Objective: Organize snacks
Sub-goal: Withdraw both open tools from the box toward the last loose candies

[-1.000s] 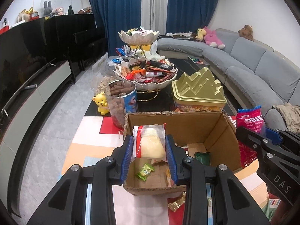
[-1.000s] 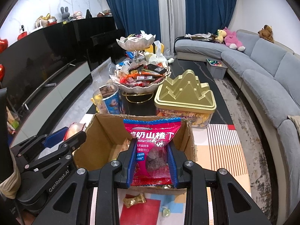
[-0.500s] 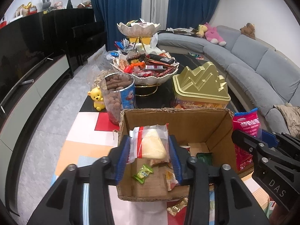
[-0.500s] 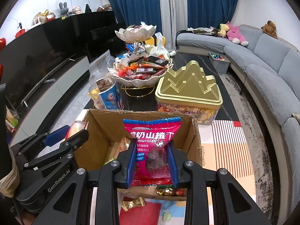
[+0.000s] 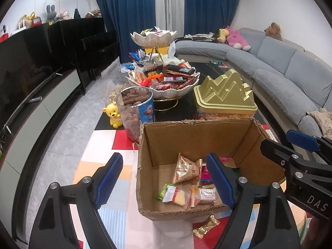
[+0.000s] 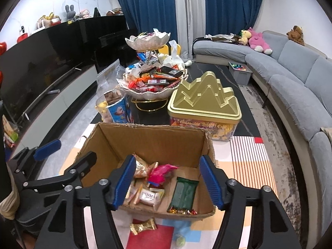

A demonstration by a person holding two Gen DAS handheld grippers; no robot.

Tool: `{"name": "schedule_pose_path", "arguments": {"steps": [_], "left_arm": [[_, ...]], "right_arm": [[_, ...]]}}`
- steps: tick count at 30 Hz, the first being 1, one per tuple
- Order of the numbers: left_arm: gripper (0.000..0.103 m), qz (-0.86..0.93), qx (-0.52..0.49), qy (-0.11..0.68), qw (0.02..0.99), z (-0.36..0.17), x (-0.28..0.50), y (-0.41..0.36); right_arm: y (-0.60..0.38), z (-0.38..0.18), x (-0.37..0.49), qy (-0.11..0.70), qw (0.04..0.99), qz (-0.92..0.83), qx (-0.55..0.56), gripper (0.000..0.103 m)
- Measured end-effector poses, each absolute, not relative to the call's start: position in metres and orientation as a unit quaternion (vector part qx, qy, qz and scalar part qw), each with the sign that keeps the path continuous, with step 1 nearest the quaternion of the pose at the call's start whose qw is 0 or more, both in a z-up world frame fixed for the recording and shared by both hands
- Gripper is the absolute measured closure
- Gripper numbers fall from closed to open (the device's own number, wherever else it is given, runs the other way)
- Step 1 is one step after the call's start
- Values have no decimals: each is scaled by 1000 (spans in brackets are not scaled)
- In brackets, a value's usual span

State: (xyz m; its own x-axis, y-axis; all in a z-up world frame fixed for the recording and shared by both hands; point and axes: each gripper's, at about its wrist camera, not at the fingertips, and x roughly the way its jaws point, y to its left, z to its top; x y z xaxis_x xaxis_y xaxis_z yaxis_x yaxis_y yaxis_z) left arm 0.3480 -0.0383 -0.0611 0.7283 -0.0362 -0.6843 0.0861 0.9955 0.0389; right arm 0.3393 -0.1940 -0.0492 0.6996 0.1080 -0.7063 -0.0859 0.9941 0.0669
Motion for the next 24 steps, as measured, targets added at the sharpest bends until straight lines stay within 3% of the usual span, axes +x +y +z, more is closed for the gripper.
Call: {"name": "schedule_pose_path", "arguments": {"steps": [24], "left_arm": [[18,-39,30,365,930,-50,311,-40]], "right_arm": [[-202,-36,299,374,926,41,17,37]]}}
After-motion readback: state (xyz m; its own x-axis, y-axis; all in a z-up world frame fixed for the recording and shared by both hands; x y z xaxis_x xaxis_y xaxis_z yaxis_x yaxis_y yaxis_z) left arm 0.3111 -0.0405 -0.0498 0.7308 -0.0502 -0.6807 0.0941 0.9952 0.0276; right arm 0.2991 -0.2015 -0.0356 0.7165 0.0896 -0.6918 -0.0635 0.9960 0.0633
